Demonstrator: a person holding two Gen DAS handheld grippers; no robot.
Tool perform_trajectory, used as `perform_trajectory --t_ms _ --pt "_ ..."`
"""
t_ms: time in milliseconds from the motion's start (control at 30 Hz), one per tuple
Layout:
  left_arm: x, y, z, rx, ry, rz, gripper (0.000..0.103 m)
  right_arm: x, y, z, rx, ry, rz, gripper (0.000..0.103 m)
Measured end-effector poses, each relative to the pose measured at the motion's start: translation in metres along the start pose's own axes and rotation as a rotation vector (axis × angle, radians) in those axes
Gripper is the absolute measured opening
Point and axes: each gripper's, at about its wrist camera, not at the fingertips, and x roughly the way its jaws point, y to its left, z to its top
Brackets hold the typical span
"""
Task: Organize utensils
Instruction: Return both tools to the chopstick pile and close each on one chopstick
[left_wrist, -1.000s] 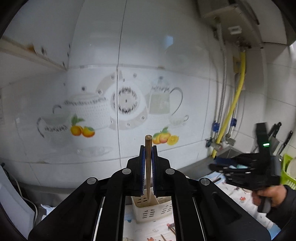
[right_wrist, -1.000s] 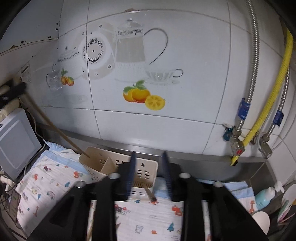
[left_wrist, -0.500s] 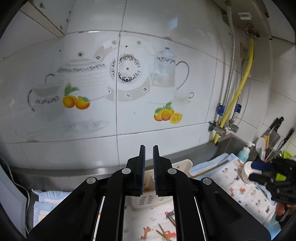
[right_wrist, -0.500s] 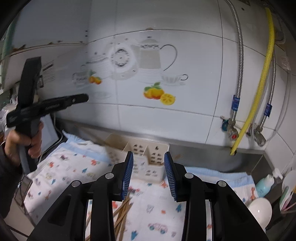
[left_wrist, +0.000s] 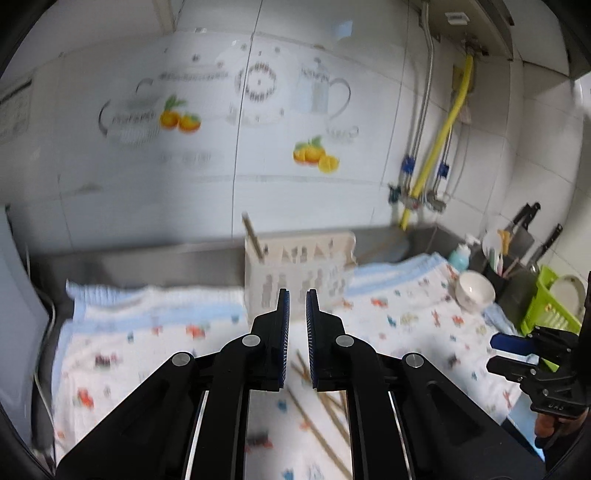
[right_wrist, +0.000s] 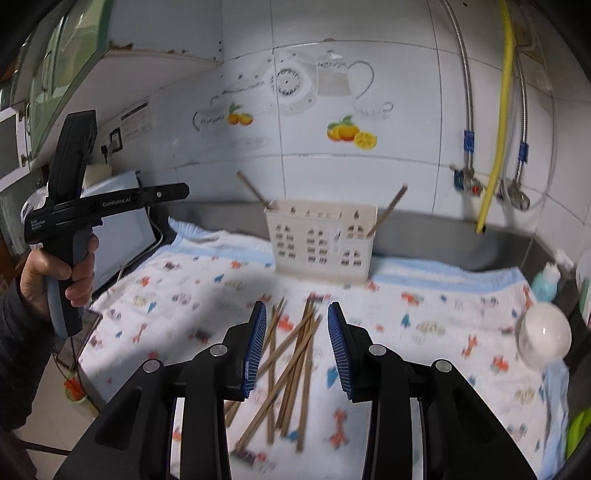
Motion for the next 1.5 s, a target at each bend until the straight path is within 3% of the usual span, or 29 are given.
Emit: perform_trajectory --t_ms 333,567,733,1133,1500 --pt "-0.006 -0.006 -0.076 -0.029 0.085 -0.013 0.009 0.042 0.037 -0.091 0.06 0.146 -0.009 0.034" --pt "0.002 -0.009 -0.112 -0.043 0.146 -0.031 0.009 0.075 0.044 -0.12 0.109 0.211 -0.025 0.031" --pt "0.009 -0.014 -0.13 -0.048 0.188 -0.061 0.009 0.09 0.042 -0.128 0.139 0.252 -0.008 0.03" --pt "0.042 -0.049 -0.171 0.009 0.33 -0.197 0.009 0.09 0.034 -0.131 0.15 0.239 -0.063 0.007" --pt "0.066 -0.067 -0.186 -0.009 0.391 -0.221 0.009 0.068 0.028 -0.114 0.128 0.175 -0.068 0.006"
